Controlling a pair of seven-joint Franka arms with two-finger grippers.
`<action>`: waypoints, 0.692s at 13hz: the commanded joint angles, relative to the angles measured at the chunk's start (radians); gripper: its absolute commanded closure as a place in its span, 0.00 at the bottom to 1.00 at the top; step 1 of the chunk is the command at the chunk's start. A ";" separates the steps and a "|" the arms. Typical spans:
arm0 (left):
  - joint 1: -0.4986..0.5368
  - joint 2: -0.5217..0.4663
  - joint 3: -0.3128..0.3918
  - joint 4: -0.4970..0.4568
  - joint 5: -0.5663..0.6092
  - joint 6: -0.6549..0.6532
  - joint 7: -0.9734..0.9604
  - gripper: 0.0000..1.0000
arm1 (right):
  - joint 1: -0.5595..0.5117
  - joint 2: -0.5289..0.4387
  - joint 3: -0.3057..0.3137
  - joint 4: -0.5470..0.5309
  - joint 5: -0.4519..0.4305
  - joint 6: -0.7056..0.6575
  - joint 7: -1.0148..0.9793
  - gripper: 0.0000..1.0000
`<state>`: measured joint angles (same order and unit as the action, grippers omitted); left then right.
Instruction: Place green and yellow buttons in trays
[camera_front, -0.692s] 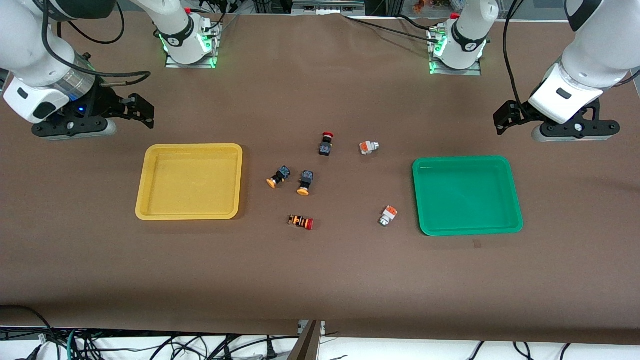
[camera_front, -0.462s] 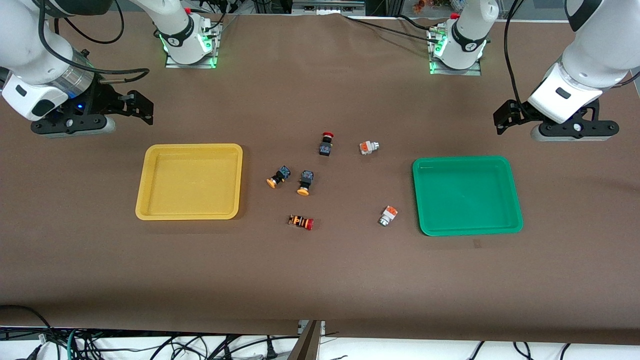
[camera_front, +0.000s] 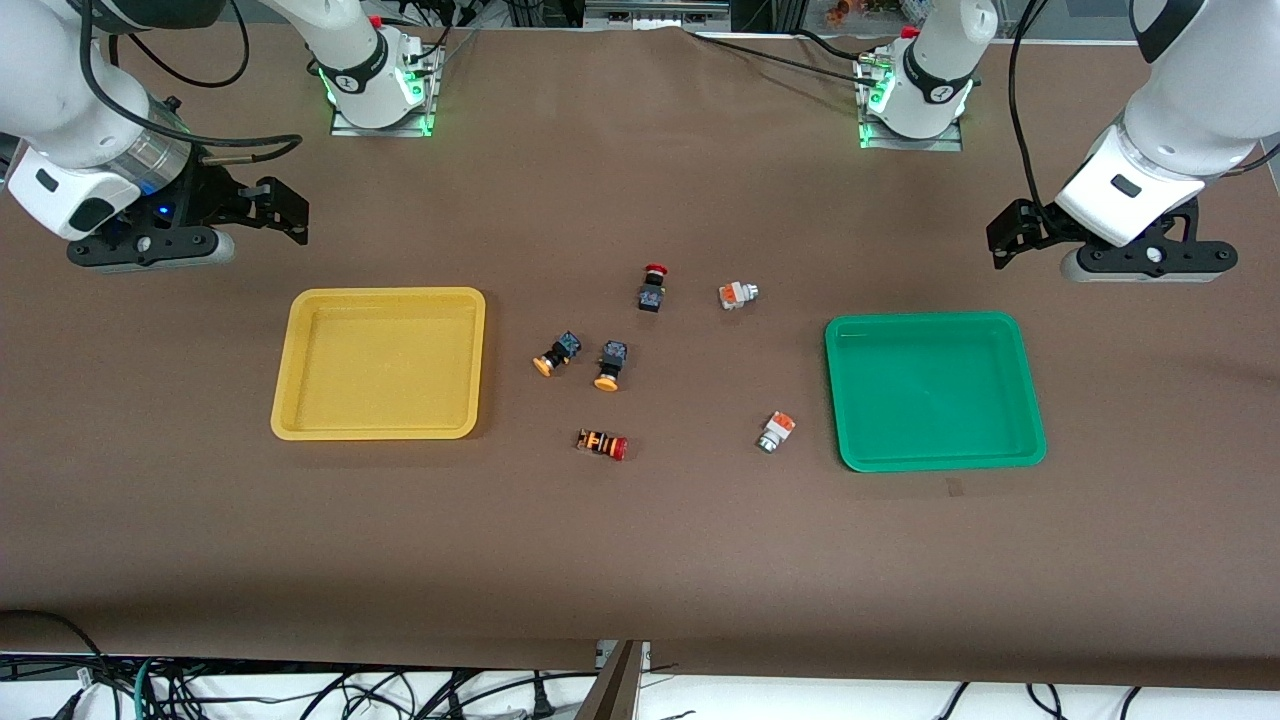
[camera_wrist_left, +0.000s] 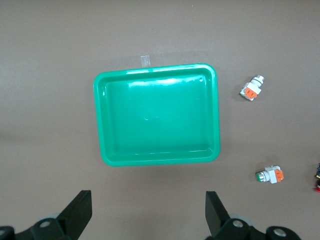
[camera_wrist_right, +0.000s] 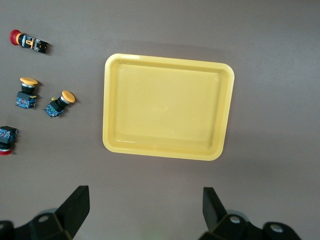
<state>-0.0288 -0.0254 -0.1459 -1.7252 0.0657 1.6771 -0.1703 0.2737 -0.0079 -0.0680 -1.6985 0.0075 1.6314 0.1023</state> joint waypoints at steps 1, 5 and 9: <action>0.001 -0.002 0.000 0.012 -0.014 -0.014 0.025 0.00 | -0.014 0.017 0.014 0.016 0.002 -0.019 -0.035 0.00; 0.001 -0.002 0.000 0.013 -0.014 -0.014 0.025 0.00 | -0.010 0.048 0.016 0.010 0.015 -0.009 -0.084 0.00; 0.000 -0.001 0.000 0.015 -0.014 -0.014 0.025 0.00 | 0.022 0.080 0.019 0.000 0.017 0.019 0.012 0.00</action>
<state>-0.0289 -0.0254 -0.1459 -1.7246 0.0657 1.6771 -0.1700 0.2816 0.0585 -0.0546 -1.6992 0.0116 1.6383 0.0560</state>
